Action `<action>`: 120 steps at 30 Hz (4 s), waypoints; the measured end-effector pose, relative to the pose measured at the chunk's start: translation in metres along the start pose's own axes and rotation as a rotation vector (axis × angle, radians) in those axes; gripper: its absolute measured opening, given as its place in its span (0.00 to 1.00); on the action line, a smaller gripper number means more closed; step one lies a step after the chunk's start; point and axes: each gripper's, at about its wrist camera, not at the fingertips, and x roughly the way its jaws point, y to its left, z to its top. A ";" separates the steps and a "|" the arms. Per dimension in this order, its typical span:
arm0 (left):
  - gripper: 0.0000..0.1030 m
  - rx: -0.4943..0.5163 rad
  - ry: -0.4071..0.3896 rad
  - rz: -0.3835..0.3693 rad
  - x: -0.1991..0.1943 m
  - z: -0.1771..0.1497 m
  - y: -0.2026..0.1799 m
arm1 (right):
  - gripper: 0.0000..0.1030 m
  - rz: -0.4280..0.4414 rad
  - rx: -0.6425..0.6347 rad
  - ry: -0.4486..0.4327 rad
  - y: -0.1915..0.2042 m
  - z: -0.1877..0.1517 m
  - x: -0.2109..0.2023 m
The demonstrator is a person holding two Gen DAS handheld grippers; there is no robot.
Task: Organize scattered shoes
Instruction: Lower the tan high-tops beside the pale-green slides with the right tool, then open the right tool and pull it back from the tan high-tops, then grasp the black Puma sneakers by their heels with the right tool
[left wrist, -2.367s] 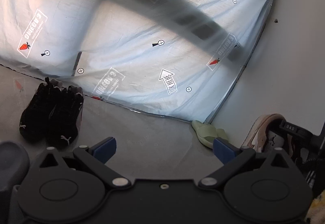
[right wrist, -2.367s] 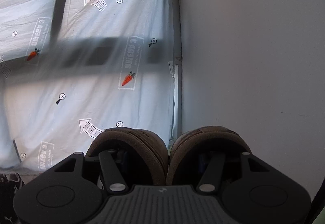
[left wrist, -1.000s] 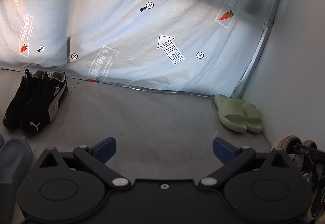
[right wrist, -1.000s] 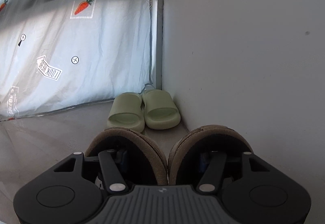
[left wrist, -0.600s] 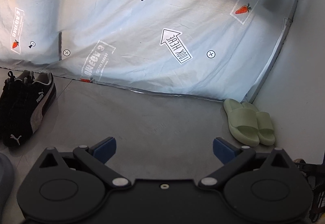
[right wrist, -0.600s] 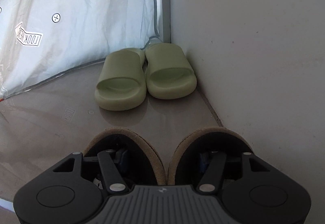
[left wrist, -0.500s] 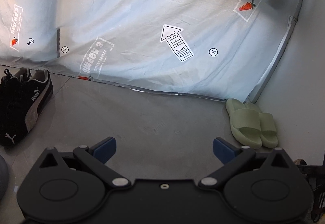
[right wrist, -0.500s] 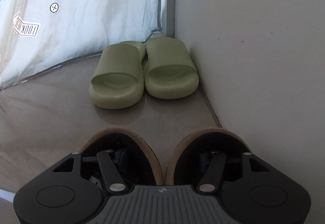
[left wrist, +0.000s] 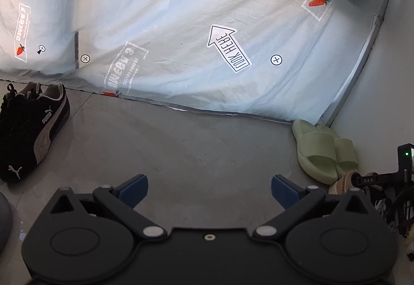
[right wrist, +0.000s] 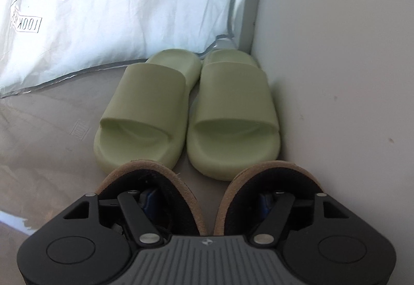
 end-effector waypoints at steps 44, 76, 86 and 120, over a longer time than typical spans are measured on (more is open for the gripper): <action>1.00 -0.036 -0.068 -0.093 -0.049 -0.016 0.023 | 0.99 -0.389 0.090 -0.179 0.098 -0.177 -0.079; 1.00 -0.177 -0.113 0.097 -0.177 -0.075 0.168 | 1.00 -0.159 0.026 -0.288 0.271 -0.207 -0.155; 1.00 -0.156 -0.065 0.045 -0.173 -0.048 0.279 | 1.00 -0.071 0.009 -0.271 0.398 -0.190 -0.157; 1.00 -0.182 -0.024 -0.065 -0.089 0.041 0.501 | 0.73 0.076 -0.175 -0.185 0.792 0.050 -0.010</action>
